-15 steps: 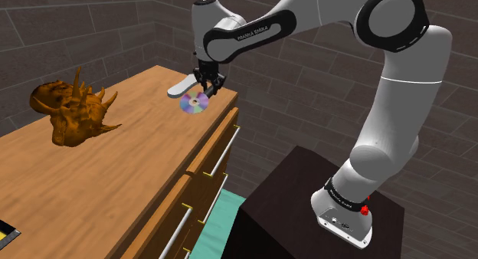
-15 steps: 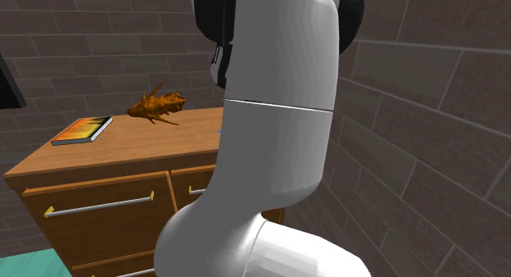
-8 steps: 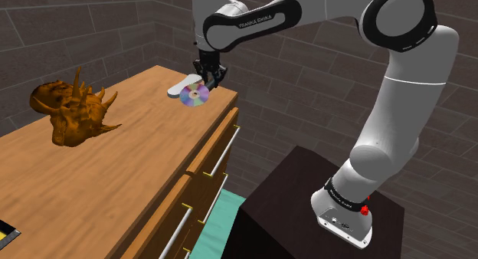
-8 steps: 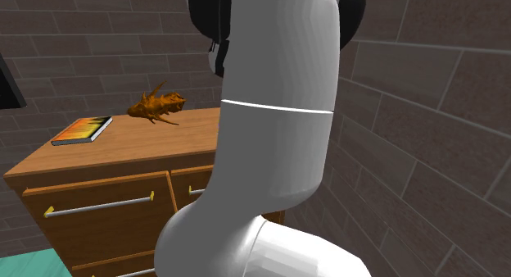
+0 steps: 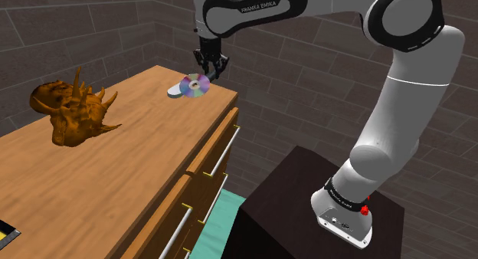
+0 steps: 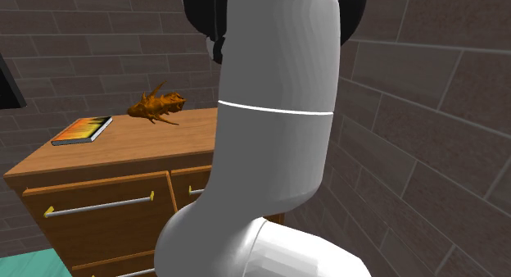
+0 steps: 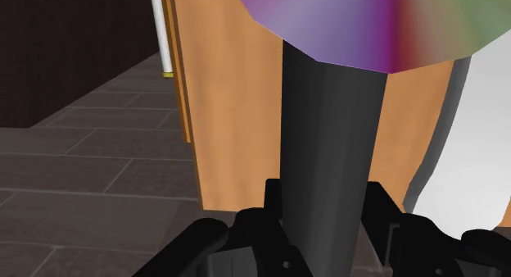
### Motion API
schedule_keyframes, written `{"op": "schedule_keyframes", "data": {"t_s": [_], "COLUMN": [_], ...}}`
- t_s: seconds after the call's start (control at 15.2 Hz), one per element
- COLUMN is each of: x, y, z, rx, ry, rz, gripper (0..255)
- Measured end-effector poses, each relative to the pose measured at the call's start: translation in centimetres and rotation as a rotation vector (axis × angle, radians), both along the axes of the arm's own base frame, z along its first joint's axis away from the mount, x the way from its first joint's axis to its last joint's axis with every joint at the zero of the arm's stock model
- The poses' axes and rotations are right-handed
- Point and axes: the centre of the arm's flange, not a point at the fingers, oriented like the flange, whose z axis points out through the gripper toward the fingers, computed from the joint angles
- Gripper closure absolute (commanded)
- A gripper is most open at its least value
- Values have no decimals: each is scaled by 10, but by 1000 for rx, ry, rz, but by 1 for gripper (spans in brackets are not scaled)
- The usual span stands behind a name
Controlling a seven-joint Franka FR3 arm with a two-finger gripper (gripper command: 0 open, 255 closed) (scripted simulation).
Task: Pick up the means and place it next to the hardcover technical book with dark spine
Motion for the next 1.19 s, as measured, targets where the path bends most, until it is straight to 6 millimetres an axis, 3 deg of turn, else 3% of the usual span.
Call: {"op": "schedule_keyframes", "data": {"t_s": [0.13,1.19], "x": [-7,-95], "y": [14,202], "z": [2,1], "rx": [0,0], "ry": [0,1], "rz": [0,2], "gripper": [255,255]}}
